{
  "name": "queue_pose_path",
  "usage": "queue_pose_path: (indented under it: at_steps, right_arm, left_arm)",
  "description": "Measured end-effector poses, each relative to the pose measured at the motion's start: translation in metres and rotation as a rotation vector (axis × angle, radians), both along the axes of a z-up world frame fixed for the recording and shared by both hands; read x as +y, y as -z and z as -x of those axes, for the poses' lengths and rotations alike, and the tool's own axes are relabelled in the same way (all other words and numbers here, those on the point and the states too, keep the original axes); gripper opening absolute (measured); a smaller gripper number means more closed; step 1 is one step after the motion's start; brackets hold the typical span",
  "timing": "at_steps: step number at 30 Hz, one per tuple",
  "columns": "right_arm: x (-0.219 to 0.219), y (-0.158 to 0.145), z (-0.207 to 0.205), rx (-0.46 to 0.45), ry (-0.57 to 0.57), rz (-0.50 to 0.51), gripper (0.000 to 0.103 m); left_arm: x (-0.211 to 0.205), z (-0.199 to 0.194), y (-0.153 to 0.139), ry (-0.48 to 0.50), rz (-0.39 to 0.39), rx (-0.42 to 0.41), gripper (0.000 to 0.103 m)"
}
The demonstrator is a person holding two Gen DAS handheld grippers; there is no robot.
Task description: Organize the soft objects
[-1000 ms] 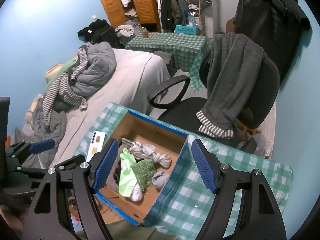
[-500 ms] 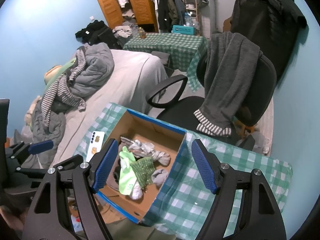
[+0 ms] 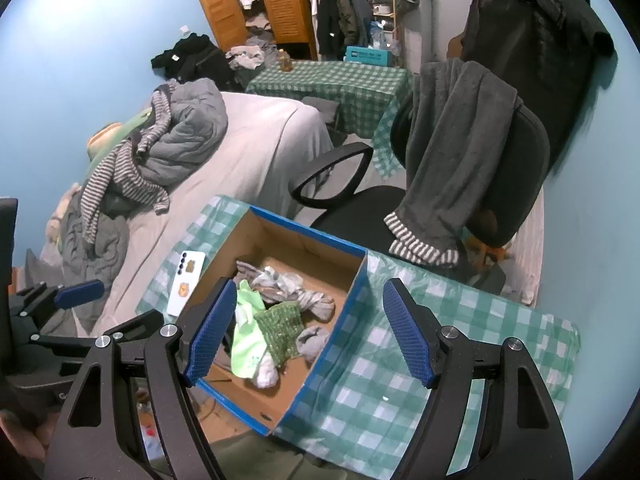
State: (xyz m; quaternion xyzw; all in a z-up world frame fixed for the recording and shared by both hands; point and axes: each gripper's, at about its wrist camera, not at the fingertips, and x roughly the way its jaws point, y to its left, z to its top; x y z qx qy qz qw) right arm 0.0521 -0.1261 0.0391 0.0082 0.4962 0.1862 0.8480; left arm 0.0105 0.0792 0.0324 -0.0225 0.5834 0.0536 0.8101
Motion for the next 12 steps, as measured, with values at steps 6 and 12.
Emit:
queue_pose_path:
  at_steps: [6, 12]
  right_arm:
    - [-0.001, -0.001, 0.002, -0.014, -0.004, -0.006, 0.076]
    - [0.000, -0.001, 0.003, -0.007, -0.012, 0.000, 0.076]
  left_arm:
    - [-0.006, 0.003, -0.003, 0.002, 0.000, -0.020, 0.087]
    - [-0.014, 0.006, -0.008, 0.026, -0.022, -0.037, 0.087]
